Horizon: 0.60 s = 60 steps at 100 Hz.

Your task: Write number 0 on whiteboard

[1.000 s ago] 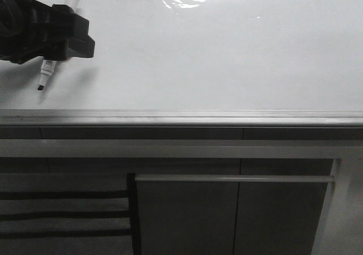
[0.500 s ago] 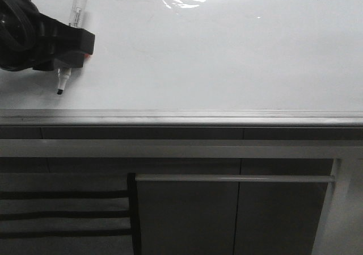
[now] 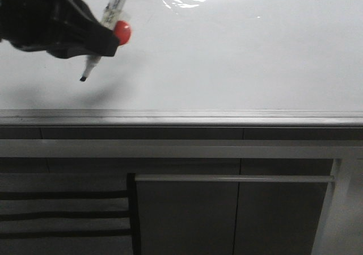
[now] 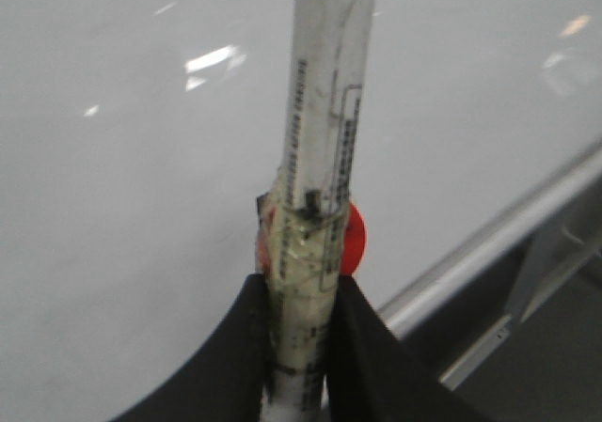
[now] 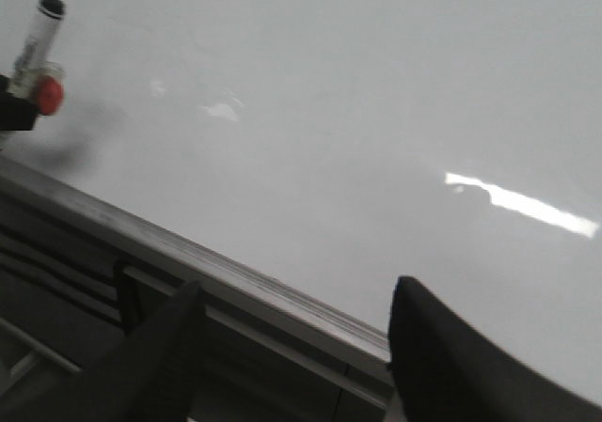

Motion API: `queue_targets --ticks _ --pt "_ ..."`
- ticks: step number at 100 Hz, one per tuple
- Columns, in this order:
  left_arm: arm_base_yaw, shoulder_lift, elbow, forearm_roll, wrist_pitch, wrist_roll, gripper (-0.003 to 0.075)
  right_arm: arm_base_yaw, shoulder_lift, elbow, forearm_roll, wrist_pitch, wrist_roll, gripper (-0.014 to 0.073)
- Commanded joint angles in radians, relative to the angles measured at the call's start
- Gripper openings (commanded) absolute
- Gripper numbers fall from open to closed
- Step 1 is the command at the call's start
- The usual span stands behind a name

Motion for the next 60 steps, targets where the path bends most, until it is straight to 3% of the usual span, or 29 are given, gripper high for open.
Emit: queue_targets --ticks 1,22,40,60 --pt "-0.084 -0.084 -0.055 0.141 0.02 -0.01 -0.0019 0.065 0.046 -0.076 0.035 -0.044 -0.075 0.0371" --pt "-0.288 -0.165 -0.129 0.316 0.262 -0.01 -0.0019 0.313 0.245 -0.242 0.071 0.097 -0.107 0.0372" --pt "-0.389 -0.197 -0.16 0.398 0.408 -0.008 -0.0019 0.506 0.385 -0.349 0.069 0.118 -0.218 0.0372" --pt "-0.463 -0.229 -0.16 0.405 0.459 -0.008 -0.0019 0.567 0.471 -0.382 0.066 0.111 -0.273 0.0372"
